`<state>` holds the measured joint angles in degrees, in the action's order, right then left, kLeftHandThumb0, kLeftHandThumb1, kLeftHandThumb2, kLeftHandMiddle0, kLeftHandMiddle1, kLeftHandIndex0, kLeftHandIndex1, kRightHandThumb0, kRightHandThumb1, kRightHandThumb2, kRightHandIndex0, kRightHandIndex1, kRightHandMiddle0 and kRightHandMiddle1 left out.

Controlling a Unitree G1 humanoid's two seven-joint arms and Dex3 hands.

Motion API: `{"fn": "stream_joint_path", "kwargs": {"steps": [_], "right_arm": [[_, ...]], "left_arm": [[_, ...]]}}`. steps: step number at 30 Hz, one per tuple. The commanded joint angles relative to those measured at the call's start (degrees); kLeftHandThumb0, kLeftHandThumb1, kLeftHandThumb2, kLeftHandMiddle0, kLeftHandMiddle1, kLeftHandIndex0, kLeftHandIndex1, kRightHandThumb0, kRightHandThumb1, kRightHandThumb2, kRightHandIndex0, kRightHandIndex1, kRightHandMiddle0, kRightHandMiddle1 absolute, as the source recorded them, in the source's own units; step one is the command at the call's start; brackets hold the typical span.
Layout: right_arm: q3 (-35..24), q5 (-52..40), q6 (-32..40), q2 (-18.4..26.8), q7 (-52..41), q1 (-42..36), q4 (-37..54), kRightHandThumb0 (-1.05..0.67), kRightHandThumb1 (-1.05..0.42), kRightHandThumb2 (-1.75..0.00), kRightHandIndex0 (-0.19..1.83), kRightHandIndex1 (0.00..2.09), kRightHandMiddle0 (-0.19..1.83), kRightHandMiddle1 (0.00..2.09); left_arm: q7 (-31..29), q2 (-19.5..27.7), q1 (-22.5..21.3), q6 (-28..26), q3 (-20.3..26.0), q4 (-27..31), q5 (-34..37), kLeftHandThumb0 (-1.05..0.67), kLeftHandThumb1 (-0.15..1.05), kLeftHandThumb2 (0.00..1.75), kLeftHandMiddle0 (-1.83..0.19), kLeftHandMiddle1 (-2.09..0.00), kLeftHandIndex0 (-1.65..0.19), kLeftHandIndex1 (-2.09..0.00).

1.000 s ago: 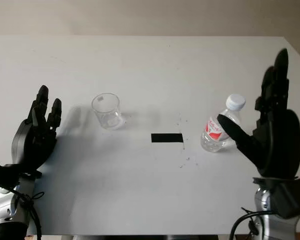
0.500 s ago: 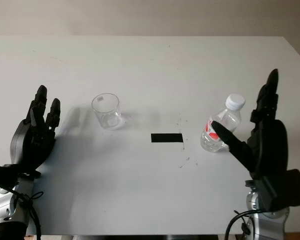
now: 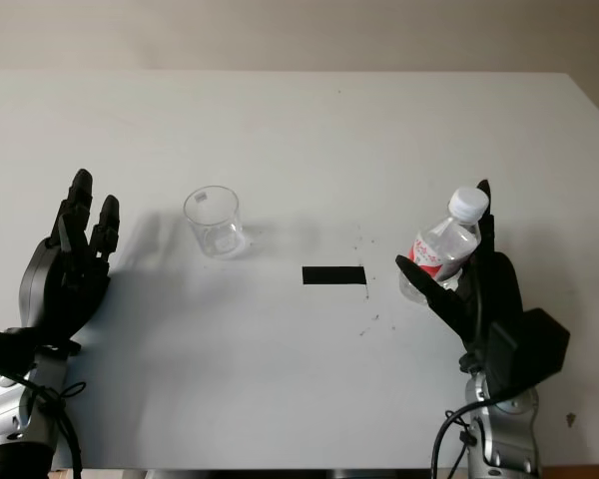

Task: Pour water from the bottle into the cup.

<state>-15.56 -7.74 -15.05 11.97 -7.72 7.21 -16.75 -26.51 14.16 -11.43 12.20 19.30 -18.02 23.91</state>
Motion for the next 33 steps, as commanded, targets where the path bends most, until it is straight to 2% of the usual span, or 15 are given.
{"fn": "stream_joint_path", "kwargs": {"steps": [1,8,12,21,24,26,27,28,29,30,31,32,33], "right_arm": [[-0.9,-0.9,-1.7,0.8,-0.4,1.5,-4.0,-0.91,-0.89,-0.05,-0.19,0.0,-0.19,0.0],[-2.6,-4.0,-4.9,1.2,-3.0,6.7,-15.3,-0.87,-0.9,-0.06,-0.19,0.0,-0.19,0.0],[-2.7,-4.3,-6.4,1.1,-3.3,8.7,-17.2,-0.85,-0.9,-0.05,-0.19,0.0,-0.19,0.0],[-0.2,-5.3,-3.8,2.8,-9.5,10.3,-13.1,-0.75,-0.88,-0.05,-0.19,0.0,-0.19,0.0],[0.7,-6.5,-0.4,3.1,-11.7,10.5,-9.4,-0.71,-0.85,-0.04,-0.18,0.01,-0.09,0.06],[1.6,-8.1,3.7,3.2,-13.6,10.7,-5.5,-0.64,-0.84,-0.04,-0.08,0.06,0.05,0.13],[2.2,-8.4,5.8,3.2,-14.0,10.9,-3.5,-0.48,-0.84,-0.05,0.1,0.37,-0.03,0.84],[2.5,-8.6,7.3,3.2,-14.1,10.9,-2.0,-0.4,-0.85,-0.05,0.06,0.8,-0.11,1.28],[3.0,-8.0,8.1,3.3,-13.9,11.0,-0.8,-0.35,-0.85,-0.05,-0.02,1.13,-0.15,1.51],[4.1,-6.2,8.2,3.7,-13.6,11.2,0.2,-0.27,-0.86,-0.06,0.03,1.59,-0.08,1.82],[5.3,-3.9,7.7,4.3,-13.1,11.4,1.0,-0.23,-0.88,-0.06,0.21,1.84,0.08,1.95],[6.1,-2.4,7.4,4.7,-12.8,11.5,1.5,-0.23,-0.91,-0.07,0.45,1.99,0.28,2.04],[7.0,-0.5,6.8,5.1,-12.4,11.9,1.8,-0.23,-0.93,-0.07,0.61,2.04,0.4,2.06]], "left_arm": [[0.1,-0.2,1.5,0.3,0.3,-0.2,0.0,-0.8,1.05,0.71,0.19,0.0,0.19,0.0],[-0.5,0.0,1.7,0.3,0.7,-0.5,0.6,-0.8,1.05,0.7,0.19,0.0,0.19,0.0],[-0.7,0.0,1.9,0.4,0.8,-0.3,0.3,-0.79,1.05,0.71,0.19,0.0,0.19,0.0],[0.1,-0.2,1.3,-0.2,0.2,-0.1,-0.4,-0.79,1.05,0.71,0.19,0.0,0.19,0.0],[0.2,-0.3,1.1,-0.3,0.0,-0.1,-0.6,-0.8,1.05,0.7,0.19,0.0,0.19,0.0],[0.6,-0.5,1.1,-0.4,-0.1,0.0,-0.6,-0.8,1.05,0.7,0.19,0.0,0.19,0.0],[0.8,-0.6,1.1,-0.6,-0.2,0.1,-0.6,-0.8,1.05,0.7,0.19,0.0,0.19,0.0],[1.0,-0.6,1.1,-0.7,-0.3,0.3,-0.6,-0.8,1.05,0.7,0.19,0.0,0.19,0.0],[1.0,-0.6,1.1,-0.8,-0.4,0.3,-0.6,-0.8,1.05,0.69,0.19,0.0,0.19,0.0],[1.1,-0.6,1.2,-0.7,-0.5,0.3,-0.7,-0.8,1.05,0.7,0.19,0.0,0.19,0.0],[1.3,-0.6,1.2,-0.6,-0.6,0.2,-0.9,-0.8,1.05,0.7,0.19,0.0,0.19,0.0],[1.4,-0.7,1.2,-0.6,-0.7,0.2,-0.9,-0.8,1.05,0.7,0.19,0.0,0.19,0.0],[1.4,-0.8,1.1,-0.4,-0.7,0.1,-0.9,-0.8,1.05,0.71,0.19,0.0,0.19,0.0]]}}
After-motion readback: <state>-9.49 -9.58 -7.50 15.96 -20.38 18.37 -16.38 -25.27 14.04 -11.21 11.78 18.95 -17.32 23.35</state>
